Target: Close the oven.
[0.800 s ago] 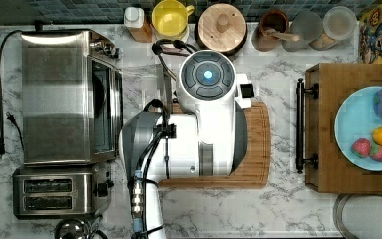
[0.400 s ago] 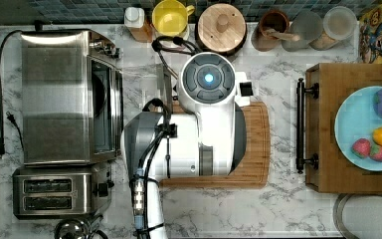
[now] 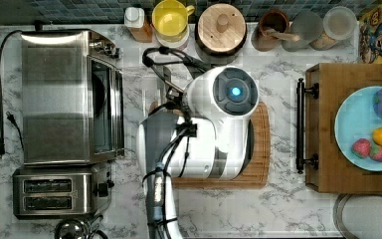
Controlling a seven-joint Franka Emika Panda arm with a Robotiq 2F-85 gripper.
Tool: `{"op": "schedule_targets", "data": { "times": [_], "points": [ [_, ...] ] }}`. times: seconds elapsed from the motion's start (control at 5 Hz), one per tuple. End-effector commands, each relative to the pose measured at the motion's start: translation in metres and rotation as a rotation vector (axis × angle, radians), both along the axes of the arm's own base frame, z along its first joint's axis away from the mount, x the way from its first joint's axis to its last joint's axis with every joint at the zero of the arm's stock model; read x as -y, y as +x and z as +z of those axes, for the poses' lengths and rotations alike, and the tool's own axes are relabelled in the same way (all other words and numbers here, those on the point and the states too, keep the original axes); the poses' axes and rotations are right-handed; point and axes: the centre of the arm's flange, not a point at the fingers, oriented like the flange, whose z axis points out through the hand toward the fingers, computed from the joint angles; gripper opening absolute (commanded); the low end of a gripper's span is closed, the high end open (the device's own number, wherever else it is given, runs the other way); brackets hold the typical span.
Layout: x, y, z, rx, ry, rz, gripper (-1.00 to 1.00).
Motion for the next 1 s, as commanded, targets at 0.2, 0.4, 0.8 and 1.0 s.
{"op": "schedule_targets", "data": {
  "times": [0.2,0.4,0.8,1.0],
  "points": [
    [0.098,-0.038,-0.107,0.137,0.248,0.088,-1.00],
    [0.090,-0.030,-0.130,0.180,0.407,0.246,-1.00],
    [0.060,-0.005,-0.162,0.311,0.460,0.382,-1.00],
    [0.057,0.008,-0.192,0.323,0.440,0.390,-1.00]
  ]
}}
